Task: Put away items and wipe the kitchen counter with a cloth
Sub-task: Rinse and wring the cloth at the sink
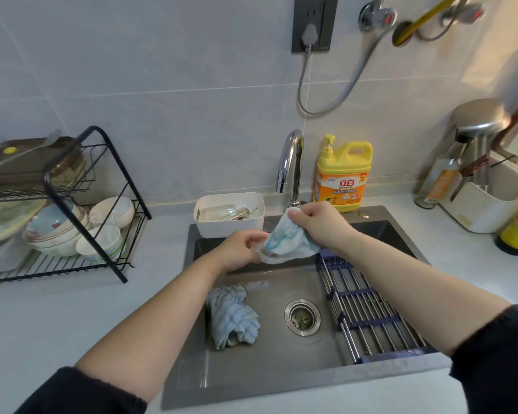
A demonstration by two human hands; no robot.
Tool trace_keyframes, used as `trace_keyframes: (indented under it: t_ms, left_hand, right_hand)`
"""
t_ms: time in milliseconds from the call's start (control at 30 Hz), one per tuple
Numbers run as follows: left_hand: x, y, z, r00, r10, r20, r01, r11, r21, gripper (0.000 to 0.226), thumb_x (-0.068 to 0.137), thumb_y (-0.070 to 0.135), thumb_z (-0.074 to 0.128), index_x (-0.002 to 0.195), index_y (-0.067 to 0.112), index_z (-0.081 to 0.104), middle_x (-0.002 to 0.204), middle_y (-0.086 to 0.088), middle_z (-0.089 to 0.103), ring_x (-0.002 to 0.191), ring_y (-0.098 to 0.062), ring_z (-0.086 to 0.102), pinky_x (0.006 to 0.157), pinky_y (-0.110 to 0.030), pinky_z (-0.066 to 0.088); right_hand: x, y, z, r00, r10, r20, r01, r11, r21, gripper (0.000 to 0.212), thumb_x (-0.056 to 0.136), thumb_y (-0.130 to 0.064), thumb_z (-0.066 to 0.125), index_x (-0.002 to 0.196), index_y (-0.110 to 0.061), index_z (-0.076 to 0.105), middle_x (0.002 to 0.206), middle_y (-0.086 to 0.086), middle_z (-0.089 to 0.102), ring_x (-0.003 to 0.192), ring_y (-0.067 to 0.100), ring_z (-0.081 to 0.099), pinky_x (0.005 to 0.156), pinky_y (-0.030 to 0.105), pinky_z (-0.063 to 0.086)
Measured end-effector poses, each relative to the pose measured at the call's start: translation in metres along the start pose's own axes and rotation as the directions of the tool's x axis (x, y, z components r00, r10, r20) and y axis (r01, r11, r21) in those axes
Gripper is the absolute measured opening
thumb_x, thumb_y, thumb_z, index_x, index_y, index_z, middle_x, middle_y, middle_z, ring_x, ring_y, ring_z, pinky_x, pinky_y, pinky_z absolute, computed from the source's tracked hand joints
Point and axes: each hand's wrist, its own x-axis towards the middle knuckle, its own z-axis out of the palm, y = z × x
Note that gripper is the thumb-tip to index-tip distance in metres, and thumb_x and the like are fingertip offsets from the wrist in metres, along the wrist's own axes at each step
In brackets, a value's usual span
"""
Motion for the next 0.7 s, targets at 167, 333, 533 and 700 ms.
trace_keyframes:
  t_ms: [167, 333, 533, 700]
  left_hand:
    - [-0.014, 0.017, 0.003, 0.996, 0.091, 0.012, -0.090, 0.991, -0.100, 0.035, 0.087, 0.032, 0.066, 0.121, 0.026, 0.060, 0.116, 0.005, 0.066, 0.112, -0.010, 0.058, 0.096, -0.024, 0.045]
    - [-0.017, 0.018, 0.010, 0.954, 0.263, -0.142, -0.277, 0.957, -0.088, 0.058, 0.079, 0.012, 0.075, 0.125, 0.036, 0.049, 0.116, 0.013, 0.060, 0.109, 0.001, 0.057, 0.098, -0.027, 0.045]
    - [-0.024, 0.025, 0.016, 0.766, 0.571, -0.295, -0.462, 0.808, 0.365, 0.037, 0.079, 0.022, 0.074, 0.114, 0.029, 0.066, 0.092, 0.010, 0.066, 0.079, -0.008, 0.060, 0.070, -0.029, 0.054]
    - [-0.019, 0.028, 0.009, 0.691, 0.697, -0.193, -0.524, 0.667, 0.530, 0.011, 0.078, 0.023, 0.070, 0.084, 0.015, 0.072, 0.085, 0.005, 0.064, 0.075, -0.010, 0.057, 0.064, -0.028, 0.051]
  right_hand:
    - [-0.005, -0.019, -0.012, 0.991, -0.084, 0.105, 0.100, 0.982, -0.161, 0.036, 0.092, -0.030, 0.059, 0.075, 0.001, 0.066, 0.067, 0.009, 0.059, 0.060, 0.013, 0.050, 0.059, 0.027, 0.040]
    - [-0.006, -0.025, -0.012, 0.995, -0.095, -0.010, 0.092, 0.979, -0.181, 0.043, 0.093, -0.030, 0.059, 0.055, -0.012, 0.053, 0.047, -0.002, 0.045, 0.039, 0.005, 0.038, 0.043, 0.016, 0.031]
    - [0.002, -0.012, -0.008, 0.972, 0.233, -0.017, -0.205, 0.885, 0.419, 0.028, 0.092, -0.030, 0.060, 0.104, -0.005, 0.065, 0.097, 0.016, 0.070, 0.084, 0.024, 0.069, 0.074, 0.034, 0.056]
    - [-0.006, -0.006, -0.015, 0.982, 0.175, 0.077, -0.190, 0.870, 0.454, 0.024, 0.095, -0.011, 0.051, 0.114, -0.019, 0.064, 0.102, 0.015, 0.067, 0.079, 0.020, 0.068, 0.064, 0.031, 0.055]
